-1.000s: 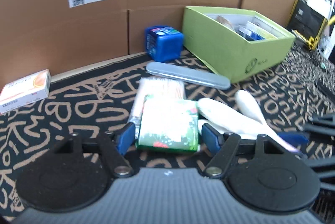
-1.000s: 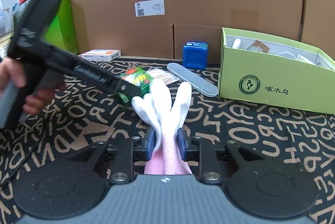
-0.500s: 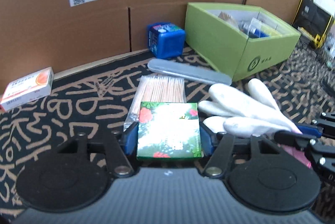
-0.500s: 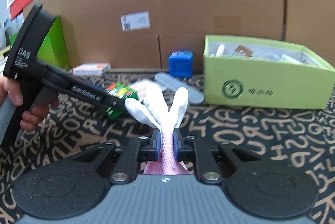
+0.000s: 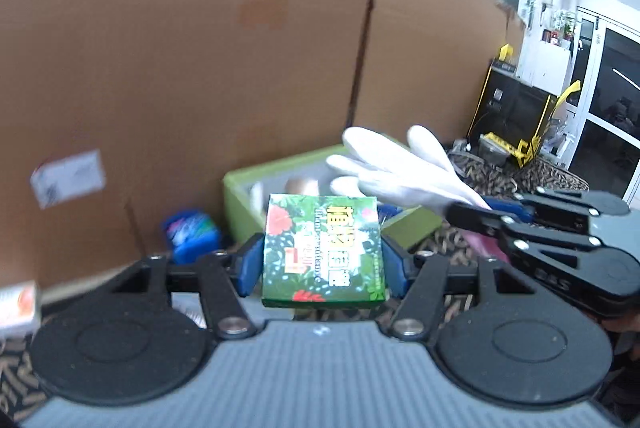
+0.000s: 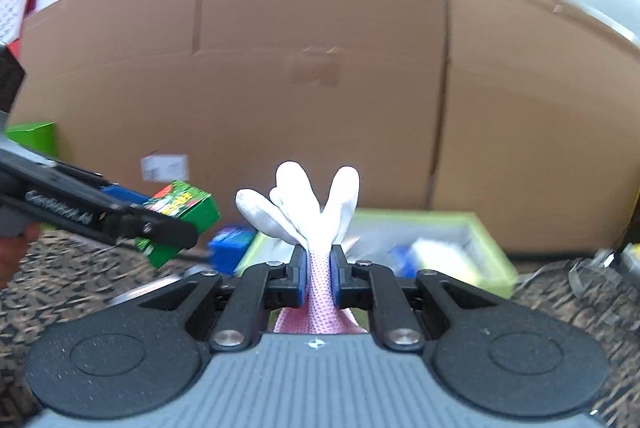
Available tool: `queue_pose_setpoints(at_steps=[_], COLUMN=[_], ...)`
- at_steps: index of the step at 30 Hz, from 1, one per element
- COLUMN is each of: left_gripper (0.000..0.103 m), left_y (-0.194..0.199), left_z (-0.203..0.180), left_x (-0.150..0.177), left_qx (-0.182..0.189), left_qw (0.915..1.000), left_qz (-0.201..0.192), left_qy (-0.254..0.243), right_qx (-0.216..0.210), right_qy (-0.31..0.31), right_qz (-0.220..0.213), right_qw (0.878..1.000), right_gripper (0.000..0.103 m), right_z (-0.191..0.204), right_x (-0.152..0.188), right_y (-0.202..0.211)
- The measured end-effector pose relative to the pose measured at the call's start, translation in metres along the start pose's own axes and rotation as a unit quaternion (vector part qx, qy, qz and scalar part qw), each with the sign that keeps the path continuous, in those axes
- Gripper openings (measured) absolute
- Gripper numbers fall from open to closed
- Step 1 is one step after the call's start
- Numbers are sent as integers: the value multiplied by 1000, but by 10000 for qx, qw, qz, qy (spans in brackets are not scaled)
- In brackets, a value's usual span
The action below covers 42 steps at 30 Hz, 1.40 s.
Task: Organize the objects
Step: 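Carry the glove and green packet into the lime-green box and open both tools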
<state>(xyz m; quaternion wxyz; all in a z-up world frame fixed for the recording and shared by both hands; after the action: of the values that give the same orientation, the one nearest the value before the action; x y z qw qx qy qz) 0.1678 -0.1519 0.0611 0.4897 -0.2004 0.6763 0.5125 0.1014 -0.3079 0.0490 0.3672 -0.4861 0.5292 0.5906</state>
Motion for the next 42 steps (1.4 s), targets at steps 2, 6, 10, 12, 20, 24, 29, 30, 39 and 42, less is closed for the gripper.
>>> queue_pose_setpoints(at_steps=[2, 6, 10, 12, 20, 24, 29, 30, 39, 42], left_gripper=[60, 60, 60, 60, 61, 85, 97, 100, 103, 103], left_y=[-10, -39, -77, -93, -148, -153, -148, -146, -107, -81], left_z=[-13, -31, -40, -43, -50, -43, -37, -37, -30, -23], left_x=[-12, -30, -39, -40, -22, -7, -7, -7, -9, -8], left_qx=[-15, -78, -175, -226, -443, -552, -632, -648, -648, -618], left_qw=[10000, 9996, 9992, 9991, 9985, 9980, 9971, 9969, 9970, 9971], left_qz=[-87, -202, -111, -69, 245, 118, 23, -19, -108, -195], left_qy=[35, 169, 343, 346, 206, 293, 416, 448, 409, 399], right_qx=[183, 428, 484, 366, -176, 190, 333, 375, 888, 616], right_qy=[199, 275, 101, 48, 117, 203, -20, -50, -116, -443], right_qz=[-61, -97, -270, -266, 738, 394, 139, 121, 979, 292], right_qw=[9996, 9987, 9984, 9990, 9970, 9988, 9993, 9992, 9912, 9967], right_gripper=[14, 14, 14, 14, 32, 72, 73, 73, 73, 73], right_z=[-17, -52, -84, -97, -109, -110, -116, -117, -110, -100], right_x=[-6, -13, -17, -16, 17, 26, 22, 21, 24, 8], right_y=[-12, -40, -64, -73, -126, -113, -95, -92, -98, -68])
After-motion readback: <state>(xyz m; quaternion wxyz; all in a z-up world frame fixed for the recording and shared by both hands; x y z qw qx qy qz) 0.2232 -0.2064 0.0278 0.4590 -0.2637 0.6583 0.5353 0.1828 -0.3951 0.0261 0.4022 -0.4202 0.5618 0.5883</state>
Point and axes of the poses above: each gripper's, at about its wrist camera, not at the fingertips, and y roughly against the way its jaws point, z to its left, x to its underside, the point moved 2 cm from there along -y, roughly the way its jaws point, and after that the axes turned 11 degrees about -x, right-handed, at the moved point
